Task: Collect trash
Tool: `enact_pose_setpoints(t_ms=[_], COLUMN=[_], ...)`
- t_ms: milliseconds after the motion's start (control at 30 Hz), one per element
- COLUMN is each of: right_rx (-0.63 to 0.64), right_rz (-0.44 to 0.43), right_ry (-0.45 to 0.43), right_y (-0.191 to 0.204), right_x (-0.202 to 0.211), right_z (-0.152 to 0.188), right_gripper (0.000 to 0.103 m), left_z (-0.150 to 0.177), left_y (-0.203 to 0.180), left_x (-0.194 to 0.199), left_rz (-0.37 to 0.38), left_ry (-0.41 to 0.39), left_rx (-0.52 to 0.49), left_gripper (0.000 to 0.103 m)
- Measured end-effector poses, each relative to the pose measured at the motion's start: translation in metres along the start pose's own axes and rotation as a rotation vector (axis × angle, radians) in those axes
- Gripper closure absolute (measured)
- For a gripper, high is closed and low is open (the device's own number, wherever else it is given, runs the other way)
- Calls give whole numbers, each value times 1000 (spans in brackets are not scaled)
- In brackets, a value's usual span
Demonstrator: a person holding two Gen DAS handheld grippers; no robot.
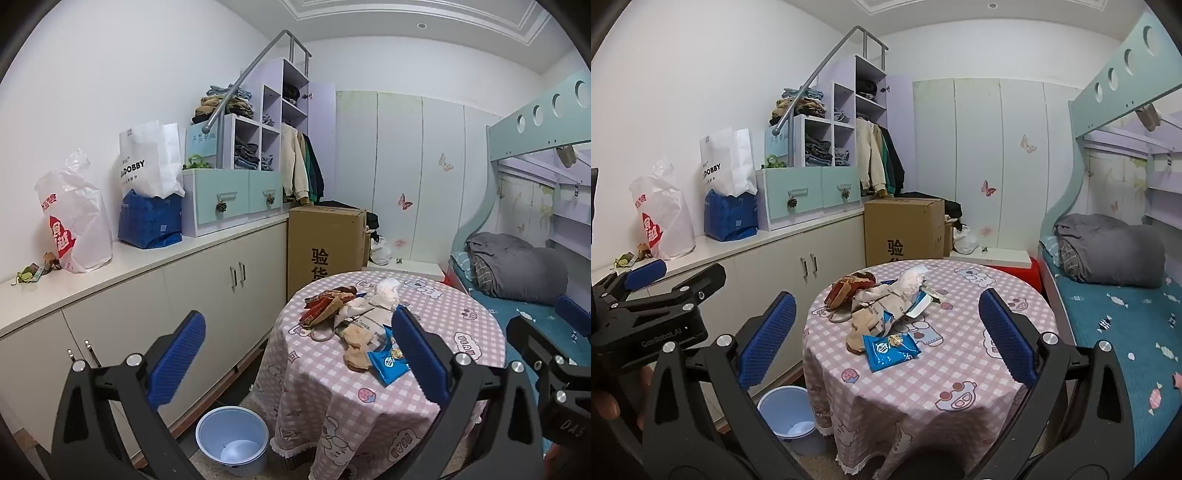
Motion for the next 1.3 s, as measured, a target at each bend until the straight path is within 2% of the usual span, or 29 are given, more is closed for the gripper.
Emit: enact_pose_setpoints(t_ms=[1300], right_rx=[-3], right_rz=[-2], right_ry=[14], right_y=[4], right_x=[-11], right_z=[10], right_gripper=[6], left_z=[10], left_y=[3], left_x=[-6], left_rz=[-4], left_ry=[14], left_rx=[-3], left_gripper=[4])
Point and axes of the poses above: each gripper's, at about its wrist camera, not at the fingertips, and x roughly against the way its jaws point, y to its left, z to its underside, the point moved 2 cm from there along -x, roughly the way its jaws point, and after that the axes turned 2 degrees about -x, right-handed, at the moved point
